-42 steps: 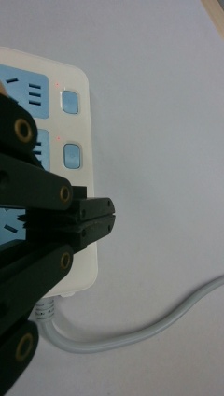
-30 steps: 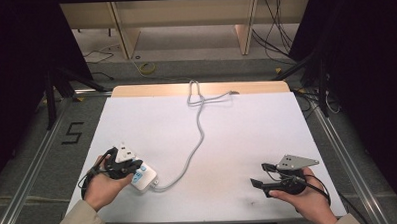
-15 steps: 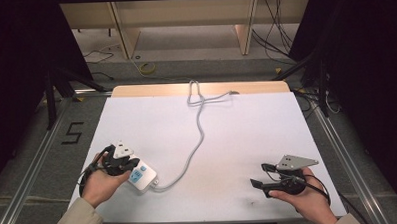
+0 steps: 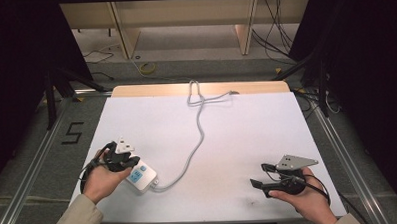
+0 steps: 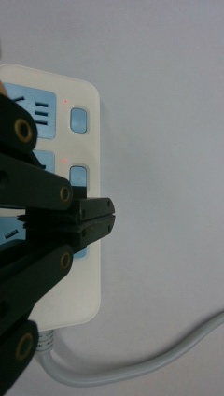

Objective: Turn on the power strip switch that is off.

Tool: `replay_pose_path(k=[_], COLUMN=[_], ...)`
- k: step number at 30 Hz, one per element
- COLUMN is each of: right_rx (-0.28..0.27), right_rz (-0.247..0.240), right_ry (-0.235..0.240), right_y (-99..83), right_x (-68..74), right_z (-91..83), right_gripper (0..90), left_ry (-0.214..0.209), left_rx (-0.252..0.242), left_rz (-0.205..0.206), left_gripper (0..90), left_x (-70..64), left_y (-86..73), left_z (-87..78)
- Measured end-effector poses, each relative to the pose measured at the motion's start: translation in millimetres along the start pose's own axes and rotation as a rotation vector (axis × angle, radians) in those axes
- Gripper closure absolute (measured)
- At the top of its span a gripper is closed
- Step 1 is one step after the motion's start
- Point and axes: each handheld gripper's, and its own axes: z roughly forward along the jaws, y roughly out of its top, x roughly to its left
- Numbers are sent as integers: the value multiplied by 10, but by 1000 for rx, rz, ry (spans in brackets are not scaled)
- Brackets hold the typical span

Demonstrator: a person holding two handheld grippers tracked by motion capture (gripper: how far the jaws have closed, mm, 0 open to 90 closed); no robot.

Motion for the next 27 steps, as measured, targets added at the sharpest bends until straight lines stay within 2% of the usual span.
replay_pose_path(k=[10,27], right_rx=[0,2], right_rz=[1,2], right_ry=[1,2], right_y=[0,-1], right_x=[0,3], right_z=[2,4], right_gripper=[294,294], left_ry=[-10,-50], left_rx=[19,92], left_rz=[-12,4], left_gripper=[900,900], left_x=[23,-23], left_y=[17,166], left_z=[17,48])
